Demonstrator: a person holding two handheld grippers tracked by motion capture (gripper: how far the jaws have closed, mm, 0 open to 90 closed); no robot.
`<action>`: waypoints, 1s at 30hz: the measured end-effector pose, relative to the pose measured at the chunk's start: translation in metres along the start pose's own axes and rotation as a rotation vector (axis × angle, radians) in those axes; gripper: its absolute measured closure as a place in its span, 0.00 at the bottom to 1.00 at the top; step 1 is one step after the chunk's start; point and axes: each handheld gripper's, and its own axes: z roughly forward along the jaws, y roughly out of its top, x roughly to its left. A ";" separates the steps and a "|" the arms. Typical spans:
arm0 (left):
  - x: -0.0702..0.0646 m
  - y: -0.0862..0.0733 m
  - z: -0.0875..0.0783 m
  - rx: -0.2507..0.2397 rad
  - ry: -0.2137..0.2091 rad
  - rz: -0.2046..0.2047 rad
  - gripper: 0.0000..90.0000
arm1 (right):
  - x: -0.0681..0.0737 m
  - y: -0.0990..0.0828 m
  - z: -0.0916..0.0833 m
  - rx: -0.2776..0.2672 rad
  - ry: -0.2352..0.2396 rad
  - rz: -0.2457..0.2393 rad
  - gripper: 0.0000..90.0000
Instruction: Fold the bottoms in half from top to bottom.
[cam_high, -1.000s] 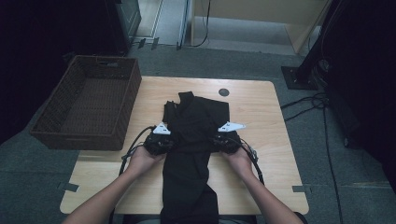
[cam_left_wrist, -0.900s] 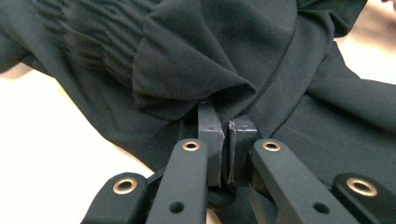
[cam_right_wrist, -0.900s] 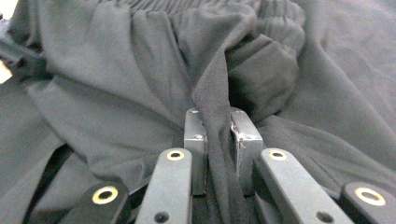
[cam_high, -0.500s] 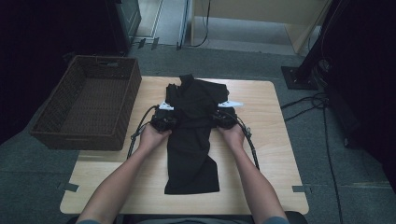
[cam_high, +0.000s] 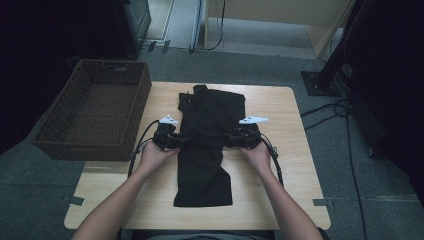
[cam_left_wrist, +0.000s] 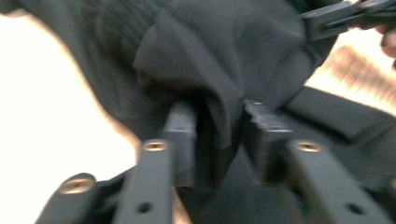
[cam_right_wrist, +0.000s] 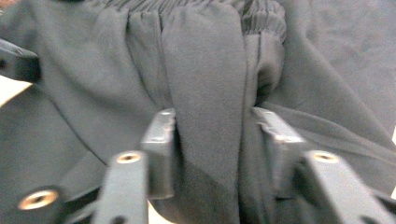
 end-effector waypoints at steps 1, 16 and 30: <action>0.000 0.002 -0.004 -0.016 -0.003 -0.002 0.56 | 0.000 0.003 -0.004 -0.016 0.013 0.007 0.48; 0.041 0.043 0.031 0.005 0.016 -0.110 0.43 | -0.027 0.045 0.051 0.049 0.023 0.208 0.40; 0.035 0.037 0.041 0.071 0.036 -0.043 0.76 | -0.018 0.036 0.054 0.060 0.010 0.175 0.78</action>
